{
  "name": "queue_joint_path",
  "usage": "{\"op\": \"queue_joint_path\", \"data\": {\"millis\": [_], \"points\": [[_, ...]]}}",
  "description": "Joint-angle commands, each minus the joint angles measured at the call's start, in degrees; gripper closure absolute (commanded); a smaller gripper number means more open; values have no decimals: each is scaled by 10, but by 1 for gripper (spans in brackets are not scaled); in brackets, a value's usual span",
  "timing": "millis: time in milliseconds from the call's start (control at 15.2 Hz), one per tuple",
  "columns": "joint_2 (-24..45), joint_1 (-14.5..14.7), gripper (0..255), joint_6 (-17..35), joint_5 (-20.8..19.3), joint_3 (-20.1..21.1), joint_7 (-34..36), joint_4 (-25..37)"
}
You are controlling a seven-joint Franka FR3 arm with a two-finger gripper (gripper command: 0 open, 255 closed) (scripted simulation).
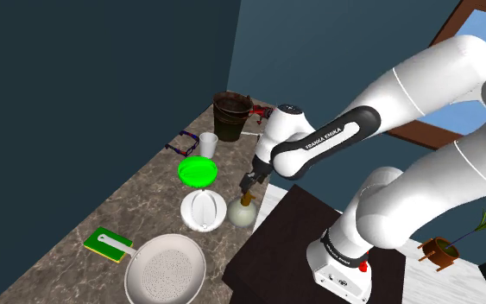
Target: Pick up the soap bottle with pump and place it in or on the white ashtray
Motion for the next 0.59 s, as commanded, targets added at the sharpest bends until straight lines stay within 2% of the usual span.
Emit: {"op": "queue_joint_path", "data": {"millis": [0, 132, 528], "points": [[59, 2, 0, 65, 4, -3, -7, -1], [114, 7, 0, 117, 11, -5, -15, 3], [197, 23, 0, 188, 57, -7, -48, 15]]}}
